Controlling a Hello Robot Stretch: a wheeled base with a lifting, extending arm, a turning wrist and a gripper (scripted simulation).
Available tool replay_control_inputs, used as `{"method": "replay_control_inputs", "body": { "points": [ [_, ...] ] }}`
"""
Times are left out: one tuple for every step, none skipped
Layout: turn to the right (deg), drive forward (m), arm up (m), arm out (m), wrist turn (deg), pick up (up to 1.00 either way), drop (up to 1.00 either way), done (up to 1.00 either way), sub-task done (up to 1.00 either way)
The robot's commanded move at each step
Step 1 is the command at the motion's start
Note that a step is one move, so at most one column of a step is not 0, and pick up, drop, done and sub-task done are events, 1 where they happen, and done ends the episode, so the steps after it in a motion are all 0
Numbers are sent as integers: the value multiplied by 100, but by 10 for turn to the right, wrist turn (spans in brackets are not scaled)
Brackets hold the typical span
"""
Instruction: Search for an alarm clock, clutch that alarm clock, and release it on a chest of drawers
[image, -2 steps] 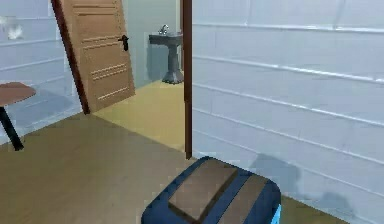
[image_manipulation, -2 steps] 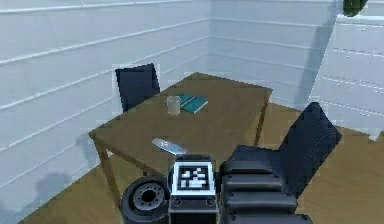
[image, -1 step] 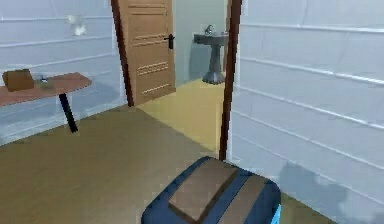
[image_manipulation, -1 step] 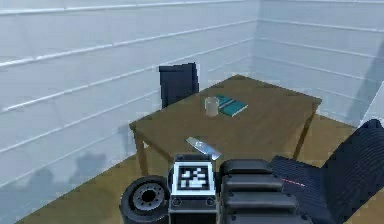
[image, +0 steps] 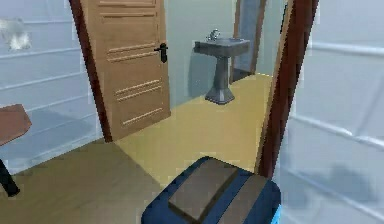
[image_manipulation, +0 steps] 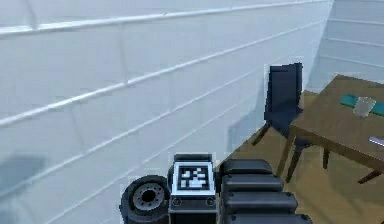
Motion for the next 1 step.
{"method": "replay_control_inputs", "body": {
  "points": [
    [-30,0,0,0,0,0,0,0,0]
  ]
}}
